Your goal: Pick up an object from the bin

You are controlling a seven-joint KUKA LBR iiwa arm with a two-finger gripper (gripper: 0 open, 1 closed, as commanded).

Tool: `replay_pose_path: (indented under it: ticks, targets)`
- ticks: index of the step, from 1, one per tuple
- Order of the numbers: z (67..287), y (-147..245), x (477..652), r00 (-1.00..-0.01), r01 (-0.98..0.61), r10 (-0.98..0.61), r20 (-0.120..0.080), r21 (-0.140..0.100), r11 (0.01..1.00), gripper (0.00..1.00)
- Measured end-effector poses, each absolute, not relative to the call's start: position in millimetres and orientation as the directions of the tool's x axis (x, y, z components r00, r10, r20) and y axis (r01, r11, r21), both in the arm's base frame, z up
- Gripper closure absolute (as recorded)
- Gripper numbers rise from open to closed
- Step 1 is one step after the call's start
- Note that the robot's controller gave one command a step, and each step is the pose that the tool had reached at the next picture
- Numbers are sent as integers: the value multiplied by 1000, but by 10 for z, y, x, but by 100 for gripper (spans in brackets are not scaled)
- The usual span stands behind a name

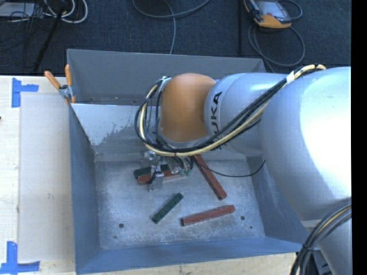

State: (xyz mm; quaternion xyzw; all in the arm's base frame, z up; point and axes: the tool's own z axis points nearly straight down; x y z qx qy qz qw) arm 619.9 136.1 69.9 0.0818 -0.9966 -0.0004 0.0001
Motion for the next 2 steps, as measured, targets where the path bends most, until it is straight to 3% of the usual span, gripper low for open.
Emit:
replay_pose_path:
  ticks: [1,2]
  targets:
    - [2318,1713,5893,-974,-228,-228,-9,1,974,100]
    - [2578,1881,6061,-926,-377,-377,-5,0,926,100]
